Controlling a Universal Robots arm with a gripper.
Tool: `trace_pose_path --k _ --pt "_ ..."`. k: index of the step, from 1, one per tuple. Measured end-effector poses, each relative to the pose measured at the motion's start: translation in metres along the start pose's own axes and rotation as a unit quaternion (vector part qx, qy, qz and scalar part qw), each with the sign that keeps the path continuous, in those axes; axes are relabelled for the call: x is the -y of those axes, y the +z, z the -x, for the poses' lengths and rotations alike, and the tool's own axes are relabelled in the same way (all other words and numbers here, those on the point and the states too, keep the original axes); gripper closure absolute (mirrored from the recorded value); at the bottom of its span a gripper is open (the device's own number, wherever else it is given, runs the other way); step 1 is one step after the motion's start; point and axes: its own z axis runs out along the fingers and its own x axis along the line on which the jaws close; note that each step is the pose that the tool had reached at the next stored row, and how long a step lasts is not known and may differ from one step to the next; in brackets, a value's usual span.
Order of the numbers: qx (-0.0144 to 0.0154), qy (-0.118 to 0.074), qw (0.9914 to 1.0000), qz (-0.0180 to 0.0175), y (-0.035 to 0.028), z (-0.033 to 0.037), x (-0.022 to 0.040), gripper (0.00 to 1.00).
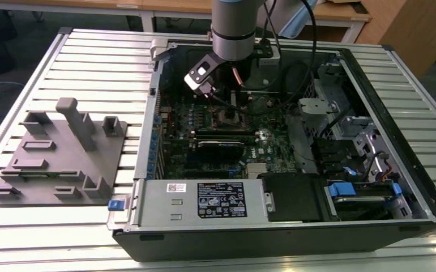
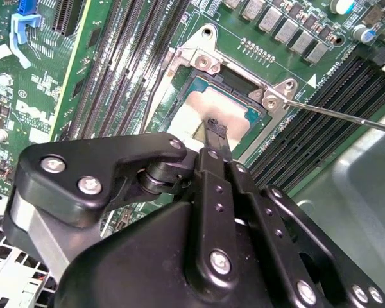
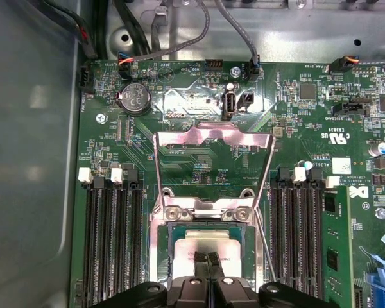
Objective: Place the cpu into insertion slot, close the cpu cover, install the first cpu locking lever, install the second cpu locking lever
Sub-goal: 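Place the cpu into insertion slot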
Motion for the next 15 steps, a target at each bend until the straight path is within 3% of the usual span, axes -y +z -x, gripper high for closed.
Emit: trace_pose_path --k 15 --pt "0.0003 0.002 1.00000 -0.0001 0.0038 0.0001 0.0013 0.90"
